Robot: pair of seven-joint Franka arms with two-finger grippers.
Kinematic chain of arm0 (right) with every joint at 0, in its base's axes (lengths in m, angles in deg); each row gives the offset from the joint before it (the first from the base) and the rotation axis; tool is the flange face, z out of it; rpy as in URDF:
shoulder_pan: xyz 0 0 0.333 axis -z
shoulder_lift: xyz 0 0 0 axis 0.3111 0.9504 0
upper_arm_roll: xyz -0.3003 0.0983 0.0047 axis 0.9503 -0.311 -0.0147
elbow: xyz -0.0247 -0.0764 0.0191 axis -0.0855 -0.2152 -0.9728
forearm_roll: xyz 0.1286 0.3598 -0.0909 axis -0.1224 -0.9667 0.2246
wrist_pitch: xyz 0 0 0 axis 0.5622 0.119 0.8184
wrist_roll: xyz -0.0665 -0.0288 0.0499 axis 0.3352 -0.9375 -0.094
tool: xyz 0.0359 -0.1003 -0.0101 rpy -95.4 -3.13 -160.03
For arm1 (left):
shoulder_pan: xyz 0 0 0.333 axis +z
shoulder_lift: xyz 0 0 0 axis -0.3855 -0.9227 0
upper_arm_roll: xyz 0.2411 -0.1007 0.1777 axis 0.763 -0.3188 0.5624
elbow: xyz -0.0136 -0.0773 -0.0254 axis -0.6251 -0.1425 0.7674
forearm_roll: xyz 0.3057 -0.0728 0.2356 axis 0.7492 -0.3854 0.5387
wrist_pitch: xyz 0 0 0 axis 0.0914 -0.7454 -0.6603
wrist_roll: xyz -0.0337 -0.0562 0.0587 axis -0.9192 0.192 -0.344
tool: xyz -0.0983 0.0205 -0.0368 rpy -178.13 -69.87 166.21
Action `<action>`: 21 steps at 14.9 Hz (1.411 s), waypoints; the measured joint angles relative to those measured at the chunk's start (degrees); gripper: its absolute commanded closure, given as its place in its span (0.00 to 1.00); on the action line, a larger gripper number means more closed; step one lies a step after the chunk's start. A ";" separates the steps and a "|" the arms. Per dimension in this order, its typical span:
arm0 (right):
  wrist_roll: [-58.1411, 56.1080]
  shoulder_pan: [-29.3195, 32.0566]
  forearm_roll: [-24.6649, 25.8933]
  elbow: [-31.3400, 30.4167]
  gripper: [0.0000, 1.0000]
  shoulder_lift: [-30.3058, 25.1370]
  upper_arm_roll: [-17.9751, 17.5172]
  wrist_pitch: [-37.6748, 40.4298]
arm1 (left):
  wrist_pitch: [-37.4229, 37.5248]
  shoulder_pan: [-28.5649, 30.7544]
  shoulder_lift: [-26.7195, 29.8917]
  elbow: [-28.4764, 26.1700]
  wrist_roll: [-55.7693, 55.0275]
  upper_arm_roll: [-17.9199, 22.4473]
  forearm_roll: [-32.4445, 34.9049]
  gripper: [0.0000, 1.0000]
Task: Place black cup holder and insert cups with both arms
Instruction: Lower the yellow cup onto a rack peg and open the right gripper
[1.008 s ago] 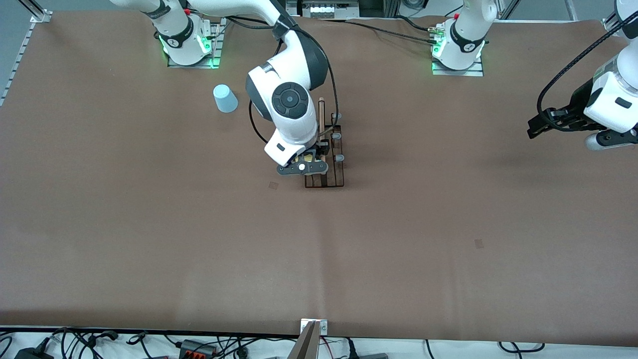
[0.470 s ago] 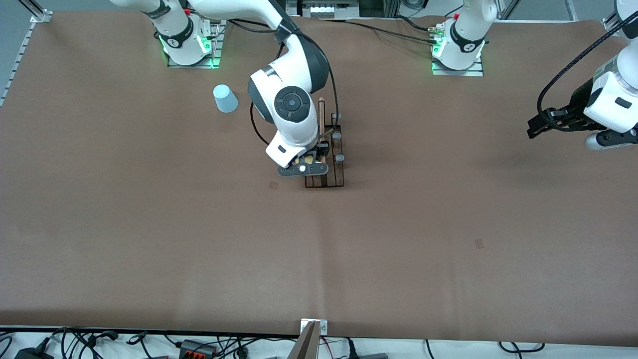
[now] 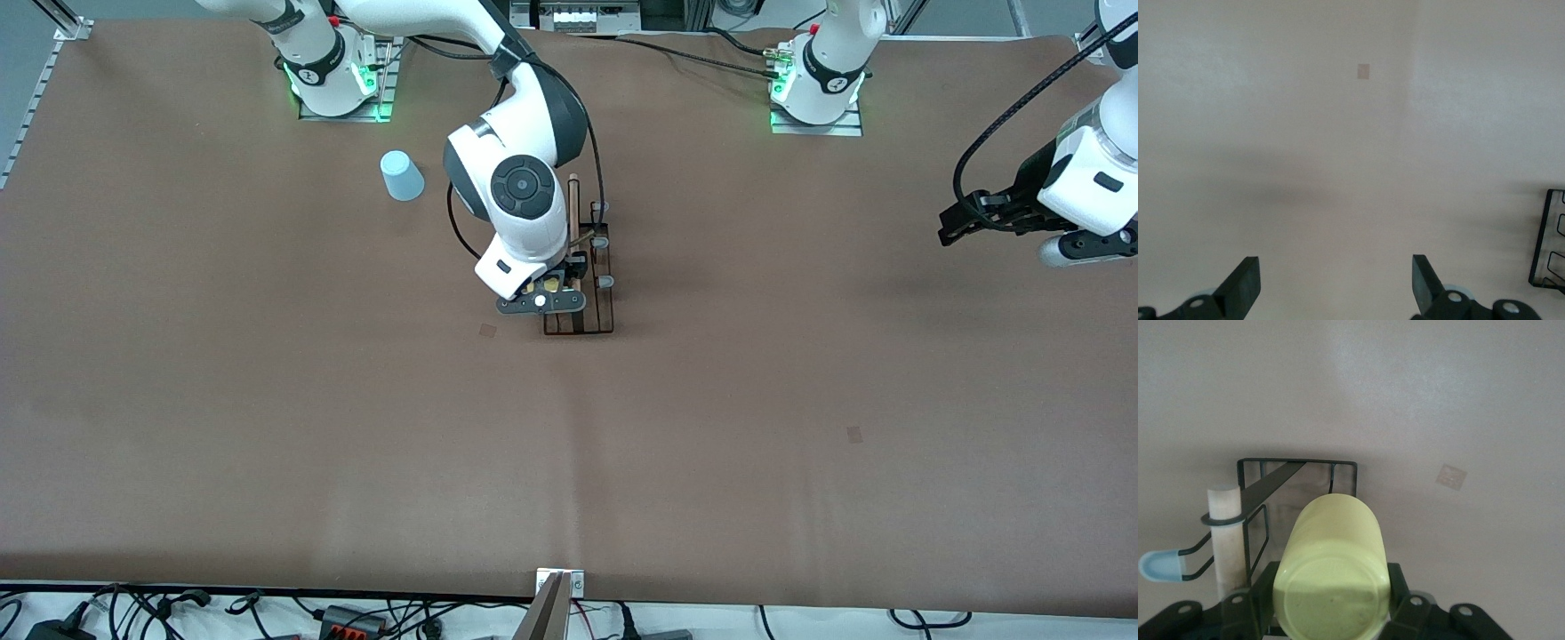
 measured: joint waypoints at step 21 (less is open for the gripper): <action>0.00 -0.06 0.03 0.14 0.00 1.07 0.51 -1.23 | -0.01 -5.17 0.00 0.47 0.78 5.42 -0.04 0.00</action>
